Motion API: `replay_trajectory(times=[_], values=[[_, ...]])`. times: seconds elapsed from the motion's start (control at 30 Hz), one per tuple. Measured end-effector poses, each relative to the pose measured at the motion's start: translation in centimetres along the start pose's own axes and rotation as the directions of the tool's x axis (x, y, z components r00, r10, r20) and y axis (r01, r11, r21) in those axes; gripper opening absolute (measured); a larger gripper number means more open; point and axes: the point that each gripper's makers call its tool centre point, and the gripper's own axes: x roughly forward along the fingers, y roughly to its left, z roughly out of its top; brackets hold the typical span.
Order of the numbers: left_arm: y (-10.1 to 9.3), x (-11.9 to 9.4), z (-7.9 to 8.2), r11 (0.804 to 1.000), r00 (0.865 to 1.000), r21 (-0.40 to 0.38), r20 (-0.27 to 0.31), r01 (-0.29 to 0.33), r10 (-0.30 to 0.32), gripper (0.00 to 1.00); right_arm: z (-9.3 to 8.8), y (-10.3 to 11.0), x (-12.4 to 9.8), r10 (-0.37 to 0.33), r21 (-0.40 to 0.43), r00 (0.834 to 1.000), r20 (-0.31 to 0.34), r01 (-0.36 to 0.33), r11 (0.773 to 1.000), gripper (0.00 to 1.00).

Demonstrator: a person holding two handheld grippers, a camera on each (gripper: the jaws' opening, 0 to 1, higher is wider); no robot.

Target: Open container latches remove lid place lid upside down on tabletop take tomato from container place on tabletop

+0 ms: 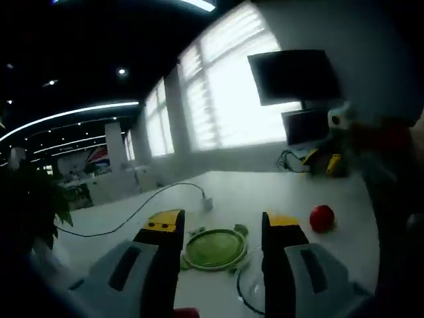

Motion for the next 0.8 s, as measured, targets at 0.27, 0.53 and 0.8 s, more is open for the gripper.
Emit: replay_trajectory(times=[0.27,0.53,0.8], values=[[6.8,-7.7,-0.5,0.959,0.958,-0.065,0.067,-0.276,0.28,0.38,-1.4,-5.0,-3.3,-0.235,0.027,0.969,0.072,0.234,0.972,0.41],[9.5,-12.5,-2.9,0.921,0.92,-0.068,0.055,-0.385,0.388,0.38,-2.2,-5.8,-6.1,-0.349,0.106,0.928,0.133,0.336,0.936,0.4],[11.0,-14.8,-4.8,0.893,0.894,-0.068,0.035,-0.445,0.448,0.38,-3.3,-6.0,-7.9,-0.404,0.155,0.904,0.14,0.383,0.911,0.4]])
